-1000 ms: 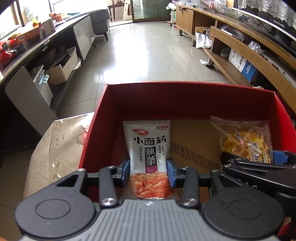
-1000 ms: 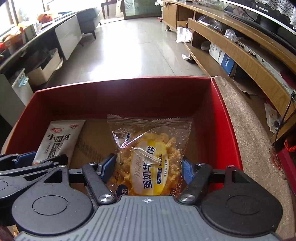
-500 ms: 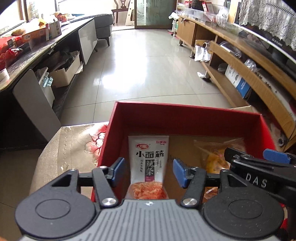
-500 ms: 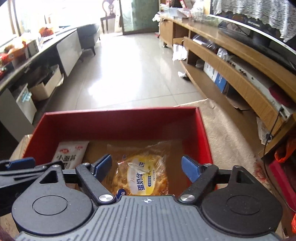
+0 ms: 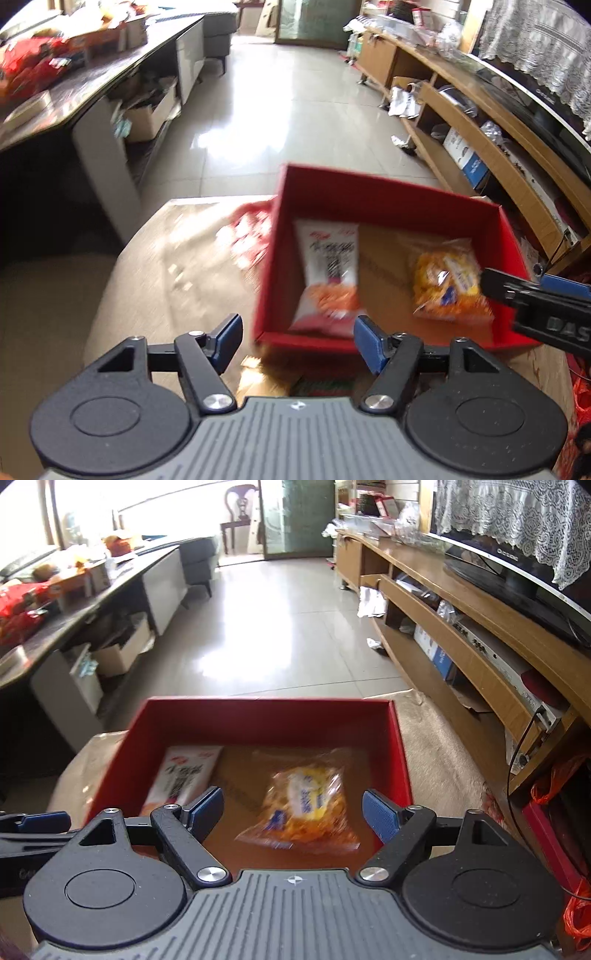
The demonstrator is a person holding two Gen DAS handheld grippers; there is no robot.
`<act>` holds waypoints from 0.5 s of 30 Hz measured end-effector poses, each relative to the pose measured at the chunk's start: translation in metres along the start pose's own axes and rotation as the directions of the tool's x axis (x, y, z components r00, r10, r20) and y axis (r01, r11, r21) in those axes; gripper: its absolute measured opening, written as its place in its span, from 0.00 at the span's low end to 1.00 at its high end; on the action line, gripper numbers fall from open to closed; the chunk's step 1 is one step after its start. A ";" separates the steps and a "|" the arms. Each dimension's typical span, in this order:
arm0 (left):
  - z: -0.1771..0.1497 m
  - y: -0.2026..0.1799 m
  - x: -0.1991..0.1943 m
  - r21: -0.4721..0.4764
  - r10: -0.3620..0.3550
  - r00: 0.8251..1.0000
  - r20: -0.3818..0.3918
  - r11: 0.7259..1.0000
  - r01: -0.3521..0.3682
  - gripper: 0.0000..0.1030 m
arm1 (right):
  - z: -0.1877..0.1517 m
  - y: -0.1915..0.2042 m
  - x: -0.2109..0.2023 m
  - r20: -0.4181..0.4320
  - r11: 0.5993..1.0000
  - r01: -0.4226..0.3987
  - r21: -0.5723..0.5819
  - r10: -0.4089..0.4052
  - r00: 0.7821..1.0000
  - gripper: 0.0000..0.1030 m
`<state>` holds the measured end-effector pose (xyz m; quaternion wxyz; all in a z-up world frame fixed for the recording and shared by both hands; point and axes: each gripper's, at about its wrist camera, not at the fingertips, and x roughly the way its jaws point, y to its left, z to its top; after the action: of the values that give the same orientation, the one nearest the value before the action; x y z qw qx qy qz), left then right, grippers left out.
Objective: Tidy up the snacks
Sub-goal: 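Lower both bags into the red box and open both grippers, then grasp the gold candy with left gripper while right grasps red Trolli bag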
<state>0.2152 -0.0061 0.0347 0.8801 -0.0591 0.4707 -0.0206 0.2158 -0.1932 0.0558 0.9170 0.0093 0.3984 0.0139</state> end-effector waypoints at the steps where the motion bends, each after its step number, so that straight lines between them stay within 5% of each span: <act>1: -0.003 0.005 0.000 -0.006 0.001 1.000 -0.011 1.000 -0.002 0.61 | -0.003 0.003 -0.005 0.000 1.000 -0.006 -0.003 0.006 1.000 0.84; 15: -0.034 0.023 0.037 -0.046 -0.002 0.990 -0.144 0.999 -0.005 0.61 | -0.048 0.027 -0.029 -0.064 0.997 -0.061 -0.043 0.058 0.996 0.84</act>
<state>0.2075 0.0102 -0.0176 0.8423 -0.0776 0.5332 -0.0130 0.1609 -0.1673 0.0449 0.9033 0.0003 0.4261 0.0503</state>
